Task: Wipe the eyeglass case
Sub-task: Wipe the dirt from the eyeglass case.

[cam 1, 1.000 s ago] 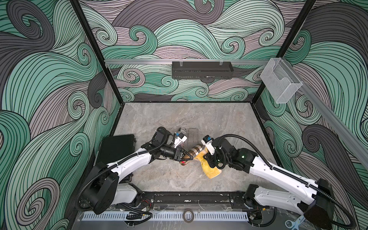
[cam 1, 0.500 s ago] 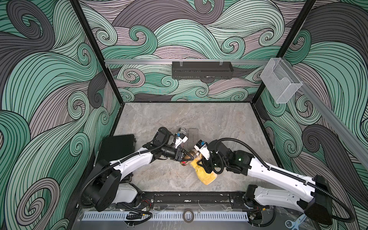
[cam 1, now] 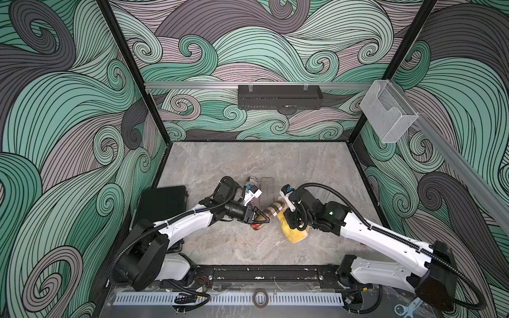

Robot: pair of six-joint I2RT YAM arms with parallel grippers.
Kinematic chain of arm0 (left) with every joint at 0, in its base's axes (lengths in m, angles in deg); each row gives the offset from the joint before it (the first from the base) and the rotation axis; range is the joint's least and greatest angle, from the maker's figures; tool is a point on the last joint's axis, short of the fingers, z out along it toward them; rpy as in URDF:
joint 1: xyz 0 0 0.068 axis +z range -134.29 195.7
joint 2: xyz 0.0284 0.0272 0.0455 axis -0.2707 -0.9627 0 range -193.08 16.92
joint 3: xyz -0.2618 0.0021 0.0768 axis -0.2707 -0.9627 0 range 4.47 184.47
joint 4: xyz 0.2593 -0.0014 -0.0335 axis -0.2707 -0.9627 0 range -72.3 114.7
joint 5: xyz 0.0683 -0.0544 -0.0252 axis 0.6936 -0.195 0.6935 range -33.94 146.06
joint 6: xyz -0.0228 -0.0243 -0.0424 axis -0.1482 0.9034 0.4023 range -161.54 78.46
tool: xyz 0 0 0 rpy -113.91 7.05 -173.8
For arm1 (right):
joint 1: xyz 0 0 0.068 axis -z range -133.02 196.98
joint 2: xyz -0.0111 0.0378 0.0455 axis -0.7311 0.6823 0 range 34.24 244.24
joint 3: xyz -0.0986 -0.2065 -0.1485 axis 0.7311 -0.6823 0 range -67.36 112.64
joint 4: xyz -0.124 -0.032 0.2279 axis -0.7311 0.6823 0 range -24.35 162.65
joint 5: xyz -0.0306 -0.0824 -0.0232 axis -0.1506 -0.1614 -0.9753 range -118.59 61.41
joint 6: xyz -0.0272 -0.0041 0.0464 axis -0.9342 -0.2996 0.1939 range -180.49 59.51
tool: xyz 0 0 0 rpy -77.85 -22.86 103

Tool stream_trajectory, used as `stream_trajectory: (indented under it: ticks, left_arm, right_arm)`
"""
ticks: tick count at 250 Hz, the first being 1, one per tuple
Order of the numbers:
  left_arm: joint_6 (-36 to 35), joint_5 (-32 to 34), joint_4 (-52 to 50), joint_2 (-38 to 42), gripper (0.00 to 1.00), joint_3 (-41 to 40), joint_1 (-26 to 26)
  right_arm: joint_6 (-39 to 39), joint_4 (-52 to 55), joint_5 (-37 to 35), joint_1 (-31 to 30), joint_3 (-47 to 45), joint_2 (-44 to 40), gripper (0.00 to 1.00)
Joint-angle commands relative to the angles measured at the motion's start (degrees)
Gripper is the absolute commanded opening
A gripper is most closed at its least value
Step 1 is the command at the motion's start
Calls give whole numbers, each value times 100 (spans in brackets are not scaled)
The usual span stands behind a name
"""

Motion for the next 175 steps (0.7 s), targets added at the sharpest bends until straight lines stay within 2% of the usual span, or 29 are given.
stream_trajectory:
  ticks: [1,52,69,91,145,175]
  left_arm:
    - [-37,-65,174,48,48,4,-37]
    - [-55,-21,183,-39,48,39,-30]
    - [-57,-11,196,-65,48,39,-28]
    - [-59,-46,203,-84,48,31,-36]
    - [-57,-65,192,22,48,-65,-74]
    - [-68,-47,197,22,48,-101,-109]
  right_arm:
    - [-221,-247,743,-290,92,-51,0]
    - [-303,-650,2164,-630,0,-76,0]
    - [-270,-733,2248,-626,-47,-151,0]
    - [-182,-714,1760,-609,-78,-249,0]
    - [116,267,-503,-178,243,-80,0]
    - [167,342,-676,29,300,-146,0]
